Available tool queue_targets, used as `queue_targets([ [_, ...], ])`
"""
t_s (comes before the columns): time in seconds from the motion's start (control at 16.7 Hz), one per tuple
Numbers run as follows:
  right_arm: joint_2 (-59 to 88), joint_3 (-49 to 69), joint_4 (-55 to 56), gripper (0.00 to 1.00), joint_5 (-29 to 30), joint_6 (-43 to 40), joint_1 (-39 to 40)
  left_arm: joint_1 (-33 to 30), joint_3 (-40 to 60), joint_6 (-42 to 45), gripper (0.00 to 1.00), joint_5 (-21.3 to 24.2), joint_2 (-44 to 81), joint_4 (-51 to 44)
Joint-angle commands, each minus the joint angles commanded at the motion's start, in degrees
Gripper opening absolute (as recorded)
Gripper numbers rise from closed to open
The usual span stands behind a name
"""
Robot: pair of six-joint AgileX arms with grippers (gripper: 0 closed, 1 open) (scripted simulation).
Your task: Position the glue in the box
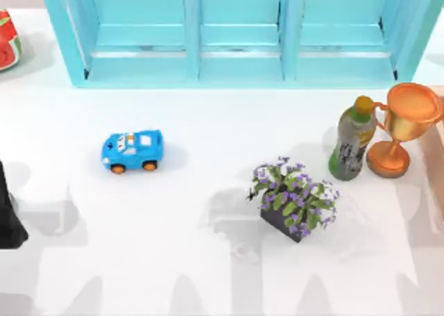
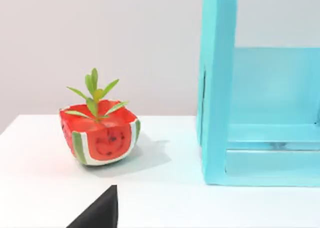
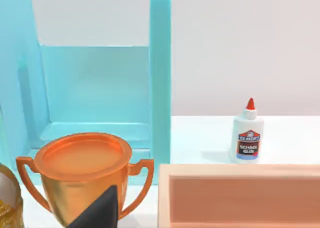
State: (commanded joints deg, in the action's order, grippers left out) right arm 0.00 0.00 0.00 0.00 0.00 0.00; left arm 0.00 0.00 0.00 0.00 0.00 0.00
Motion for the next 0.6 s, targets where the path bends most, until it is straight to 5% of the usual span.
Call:
queue_targets([
  [0.6, 18.76, 10.60, 5.53, 1.00, -1.99, -1.29, -2.23, 0.00, 0.00, 0.00, 1.00, 0.00, 0.00, 0.00],
])
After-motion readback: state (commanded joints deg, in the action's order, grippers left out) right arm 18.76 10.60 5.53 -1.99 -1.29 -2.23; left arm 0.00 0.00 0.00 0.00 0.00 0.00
